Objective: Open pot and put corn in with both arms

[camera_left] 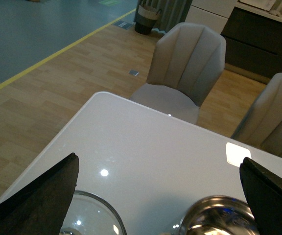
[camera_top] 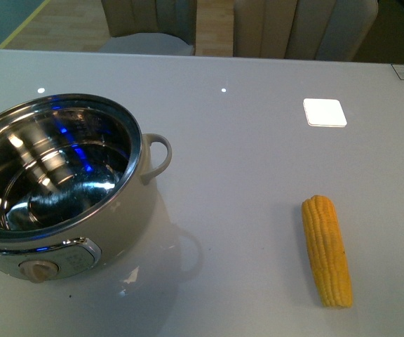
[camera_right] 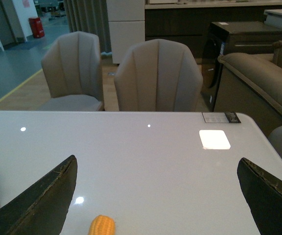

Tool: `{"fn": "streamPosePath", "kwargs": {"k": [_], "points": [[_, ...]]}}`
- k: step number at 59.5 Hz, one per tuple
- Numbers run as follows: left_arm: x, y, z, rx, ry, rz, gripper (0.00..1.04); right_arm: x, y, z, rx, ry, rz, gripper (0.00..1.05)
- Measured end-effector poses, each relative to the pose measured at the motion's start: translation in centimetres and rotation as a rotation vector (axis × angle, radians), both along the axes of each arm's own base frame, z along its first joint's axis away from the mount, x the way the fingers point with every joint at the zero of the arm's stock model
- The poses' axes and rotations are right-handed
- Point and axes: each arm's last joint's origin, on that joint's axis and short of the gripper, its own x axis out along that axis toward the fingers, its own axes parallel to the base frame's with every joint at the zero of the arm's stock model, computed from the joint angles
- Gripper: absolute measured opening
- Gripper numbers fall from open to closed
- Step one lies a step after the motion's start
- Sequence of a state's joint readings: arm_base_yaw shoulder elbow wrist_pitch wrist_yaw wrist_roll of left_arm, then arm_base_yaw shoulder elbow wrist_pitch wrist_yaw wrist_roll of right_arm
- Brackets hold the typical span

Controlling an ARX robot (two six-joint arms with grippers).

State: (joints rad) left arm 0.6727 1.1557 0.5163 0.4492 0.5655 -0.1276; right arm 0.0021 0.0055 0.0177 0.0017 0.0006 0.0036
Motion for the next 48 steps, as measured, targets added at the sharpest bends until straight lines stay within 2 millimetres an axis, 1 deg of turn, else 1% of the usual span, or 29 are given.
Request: {"fn": "streamPosePath", "kwargs": {"k": [1,2,5,6,8,9,11,15,17,18,21,25,30,32,48], "points": [[-0.3,-0.2,0.1,0.006,-0.005,-0.011,0.97,0.0,0.0,0.0,0.0,0.0,0.0,0.96],[-0.7,-0.5,0.3,0.057,-0.048,-0.05,0.92,0.0,0.0,0.0,0.0,0.0,0.0,0.96],[-1.3,-1.7,0.1,0.158,-0.122,-0.074,0.81,0.0,0.0,0.0,0.0,0.0,-0.001,0.96],[-1.4,-2.0,0.0,0.172,-0.13,-0.077,0.8,0.0,0.0,0.0,0.0,0.0,0.0,0.96],[-1.8,-3.1,-0.5,0.194,-0.142,-0.091,0.73,0.0,0.0,0.0,0.0,0.0,0.001,0.96],[-1.9,-3.3,-0.6,0.197,-0.142,-0.093,0.71,0.0,0.0,0.0,0.0,0.0,0.0,0.96],[-2.3,-4.3,-1.2,0.205,-0.141,-0.102,0.64,0.0,0.0,0.0,0.0,0.0,0.001,0.96],[-2.8,-5.6,-2.0,0.208,-0.133,-0.102,0.53,0.0,0.0,0.0,0.0,0.0,0.0,0.96],[-3.2,-6.3,-2.3,0.212,-0.133,-0.099,0.46,0.0,0.0,0.0,0.0,0.0,0.0,0.96],[-3.3,-6.5,-2.4,0.212,-0.133,-0.1,0.44,0.0,0.0,0.0,0.0,0.0,0.0,0.96],[-3.7,-7.4,-2.8,0.218,-0.137,-0.101,0.33,0.0,0.0,0.0,0.0,0.0,0.0,0.96],[-4.1,-8.3,-3.1,0.221,-0.138,-0.102,0.22,0.0,0.0,0.0,0.0,0.0,0.0,0.96],[-4.7,-9.3,-3.7,0.223,-0.135,-0.102,0.06,0.0,0.0,0.0,0.0,0.0,0.0,0.96],[-4.9,-9.6,-3.9,0.221,-0.136,-0.103,0.03,0.0,0.0,0.0,0.0,0.0,0.0,0.96],[-6.2,-11.5,-4.9,0.227,-0.141,-0.108,0.03,0.0,0.0,0.0,0.0,0.0,0.0,0.96]]}}
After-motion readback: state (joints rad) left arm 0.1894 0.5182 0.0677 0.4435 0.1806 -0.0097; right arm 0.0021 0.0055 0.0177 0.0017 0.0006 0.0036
